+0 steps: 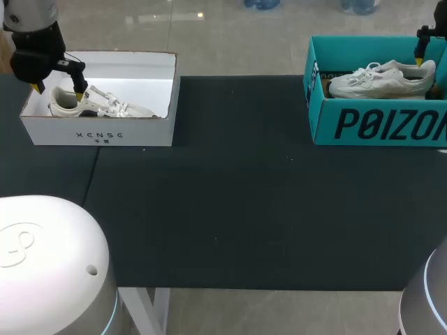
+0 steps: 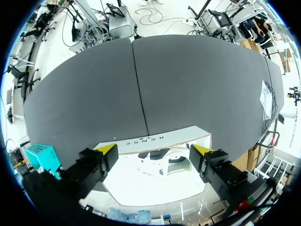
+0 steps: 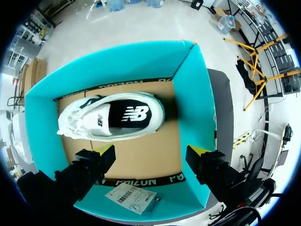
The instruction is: Take the shoe out of the shoebox, open the shoe tongue, remove and reinsert the insole, then place the shoe into the shoebox
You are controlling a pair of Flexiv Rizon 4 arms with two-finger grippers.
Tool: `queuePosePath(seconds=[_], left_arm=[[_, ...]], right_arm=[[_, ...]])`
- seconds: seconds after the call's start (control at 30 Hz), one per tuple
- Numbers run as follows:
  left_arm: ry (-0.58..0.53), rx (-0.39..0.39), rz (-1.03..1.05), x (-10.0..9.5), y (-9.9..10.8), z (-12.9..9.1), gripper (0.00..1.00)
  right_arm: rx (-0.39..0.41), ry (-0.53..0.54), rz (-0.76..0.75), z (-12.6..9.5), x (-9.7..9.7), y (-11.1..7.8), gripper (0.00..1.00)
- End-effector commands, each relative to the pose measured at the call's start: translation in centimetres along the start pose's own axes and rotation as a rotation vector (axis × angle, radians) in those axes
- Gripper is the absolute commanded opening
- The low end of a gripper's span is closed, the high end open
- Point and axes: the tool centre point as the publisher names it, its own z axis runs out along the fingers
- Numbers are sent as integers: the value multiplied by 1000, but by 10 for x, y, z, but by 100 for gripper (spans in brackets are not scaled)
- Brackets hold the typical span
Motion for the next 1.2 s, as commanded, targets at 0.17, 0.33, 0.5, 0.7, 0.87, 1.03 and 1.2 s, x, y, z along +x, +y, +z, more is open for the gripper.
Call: queuePosePath(seconds=[0.17, 0.33, 0.5, 0.7, 0.87, 1.03, 1.2], left_arm=[[1, -2, 1, 0, -1, 0, 100], [1, -2, 1, 0, -1, 0, 100], [1, -2, 1, 0, -1, 0, 100], [1, -2, 1, 0, -1, 0, 100], [1, -2, 1, 0, -1, 0, 100], [1, -2, 1, 0, -1, 0, 100], [1, -2, 1, 0, -1, 0, 100]], right_arm=[[16, -10, -15, 13, -2, 17, 100], [13, -22, -31, 19, 2, 23, 100], [13, -20, -37, 27, 5, 25, 100], [15, -22, -38, 32, 3, 26, 100], [16, -27, -43, 35, 1, 29, 100], [11, -25, -50, 37, 1, 32, 100], [15, -21, -53, 41, 1, 35, 100]])
